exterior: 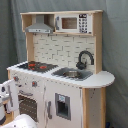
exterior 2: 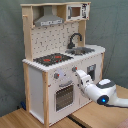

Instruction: Play with the kitchen

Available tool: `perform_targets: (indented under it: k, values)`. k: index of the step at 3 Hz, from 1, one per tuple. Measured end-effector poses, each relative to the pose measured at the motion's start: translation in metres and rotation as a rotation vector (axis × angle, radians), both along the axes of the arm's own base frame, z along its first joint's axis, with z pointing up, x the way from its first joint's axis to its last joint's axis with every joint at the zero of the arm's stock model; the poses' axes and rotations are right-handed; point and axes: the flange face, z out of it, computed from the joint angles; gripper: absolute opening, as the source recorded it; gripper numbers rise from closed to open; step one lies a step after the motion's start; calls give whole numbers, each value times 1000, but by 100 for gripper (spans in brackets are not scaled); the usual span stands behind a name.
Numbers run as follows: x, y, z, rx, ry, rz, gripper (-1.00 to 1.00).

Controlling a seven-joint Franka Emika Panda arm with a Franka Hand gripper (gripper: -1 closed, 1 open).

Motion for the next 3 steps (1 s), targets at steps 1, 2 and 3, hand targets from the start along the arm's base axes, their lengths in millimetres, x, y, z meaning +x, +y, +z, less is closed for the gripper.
perform_targets:
  k: [1,2,3]
  values:
    - [-24,12,10,-70,-1,22,100]
    - [-30,15,29,-175,6,31,100]
    - [-26,14,44,-279,17,28,100]
